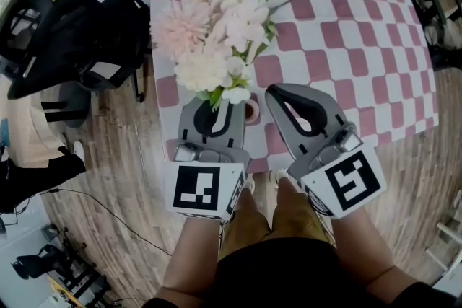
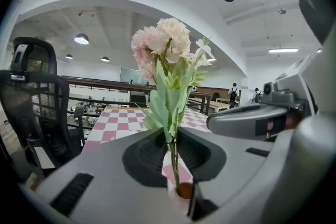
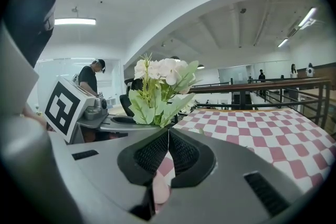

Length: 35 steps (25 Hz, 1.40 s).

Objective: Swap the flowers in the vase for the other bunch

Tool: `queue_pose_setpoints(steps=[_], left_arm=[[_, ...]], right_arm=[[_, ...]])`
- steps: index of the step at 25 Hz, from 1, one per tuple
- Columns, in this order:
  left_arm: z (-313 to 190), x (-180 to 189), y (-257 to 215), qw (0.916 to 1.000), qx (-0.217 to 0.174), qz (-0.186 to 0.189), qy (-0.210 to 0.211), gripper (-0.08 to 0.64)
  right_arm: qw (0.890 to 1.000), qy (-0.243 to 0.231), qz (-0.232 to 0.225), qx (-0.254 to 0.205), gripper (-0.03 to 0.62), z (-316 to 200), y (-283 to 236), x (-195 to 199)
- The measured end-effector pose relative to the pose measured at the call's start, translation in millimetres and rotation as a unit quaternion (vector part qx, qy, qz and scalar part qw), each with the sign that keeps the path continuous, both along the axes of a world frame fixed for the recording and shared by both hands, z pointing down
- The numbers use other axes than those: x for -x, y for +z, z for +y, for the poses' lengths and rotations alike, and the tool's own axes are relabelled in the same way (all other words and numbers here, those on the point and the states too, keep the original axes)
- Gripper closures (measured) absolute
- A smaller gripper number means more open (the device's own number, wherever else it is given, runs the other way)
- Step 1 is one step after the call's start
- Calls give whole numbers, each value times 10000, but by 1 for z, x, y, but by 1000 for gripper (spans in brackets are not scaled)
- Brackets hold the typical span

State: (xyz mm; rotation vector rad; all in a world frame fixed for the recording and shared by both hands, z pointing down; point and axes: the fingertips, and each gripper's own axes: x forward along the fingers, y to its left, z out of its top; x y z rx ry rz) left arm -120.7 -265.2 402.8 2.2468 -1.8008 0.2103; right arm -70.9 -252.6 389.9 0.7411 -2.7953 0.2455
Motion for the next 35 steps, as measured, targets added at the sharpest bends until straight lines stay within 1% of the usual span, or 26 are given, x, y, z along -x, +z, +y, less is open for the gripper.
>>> queue_pose_setpoints(steps=[11, 20, 25, 29, 35], left_arm=[[3, 1, 7, 9999, -125, 65, 47, 502], [7, 0, 25, 10000, 50, 10, 60, 500], [9, 2, 34, 9999, 105, -12, 59, 500], [10, -6, 44, 9999, 128, -77, 85, 499], [13, -12, 55, 9998, 189, -109, 41, 499]], right_arm=[[9999, -33, 115, 124, 559, 3, 15, 8], [9994, 128, 36, 321, 560, 3, 24, 7], [9990, 133, 71, 417, 560, 5, 33, 9], [9990, 39, 164, 425, 560, 6, 45, -2], [9985, 105, 125, 517, 560, 9, 54, -8]])
